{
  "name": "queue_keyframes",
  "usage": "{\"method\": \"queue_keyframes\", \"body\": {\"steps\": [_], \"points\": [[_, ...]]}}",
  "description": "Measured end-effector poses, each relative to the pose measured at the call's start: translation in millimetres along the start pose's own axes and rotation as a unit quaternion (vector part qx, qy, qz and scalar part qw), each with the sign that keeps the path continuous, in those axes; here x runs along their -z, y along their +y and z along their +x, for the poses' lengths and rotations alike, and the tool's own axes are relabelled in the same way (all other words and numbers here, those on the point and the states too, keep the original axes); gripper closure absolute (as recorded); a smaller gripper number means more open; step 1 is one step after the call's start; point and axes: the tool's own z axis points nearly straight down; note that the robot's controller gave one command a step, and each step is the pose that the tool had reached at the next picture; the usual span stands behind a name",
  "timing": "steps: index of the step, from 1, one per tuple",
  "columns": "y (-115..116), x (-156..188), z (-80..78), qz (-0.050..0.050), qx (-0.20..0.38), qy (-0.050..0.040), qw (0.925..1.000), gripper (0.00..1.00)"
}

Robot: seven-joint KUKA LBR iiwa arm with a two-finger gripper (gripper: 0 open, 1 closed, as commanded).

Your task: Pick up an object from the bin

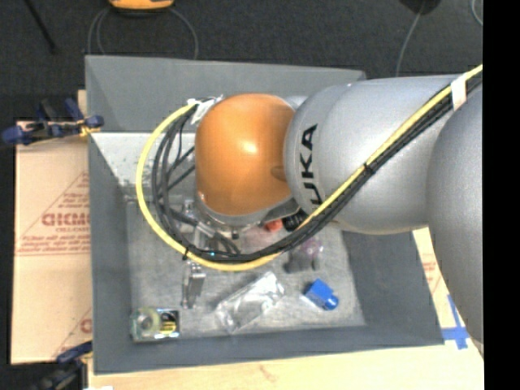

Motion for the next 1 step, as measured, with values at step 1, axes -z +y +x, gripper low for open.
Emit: {"method": "queue_keyframes", "body": {"steps": [1], "points": [[-8.4,-139.5,26.5,0.0,0.127,-0.0104,0.9918,0.0]]}}
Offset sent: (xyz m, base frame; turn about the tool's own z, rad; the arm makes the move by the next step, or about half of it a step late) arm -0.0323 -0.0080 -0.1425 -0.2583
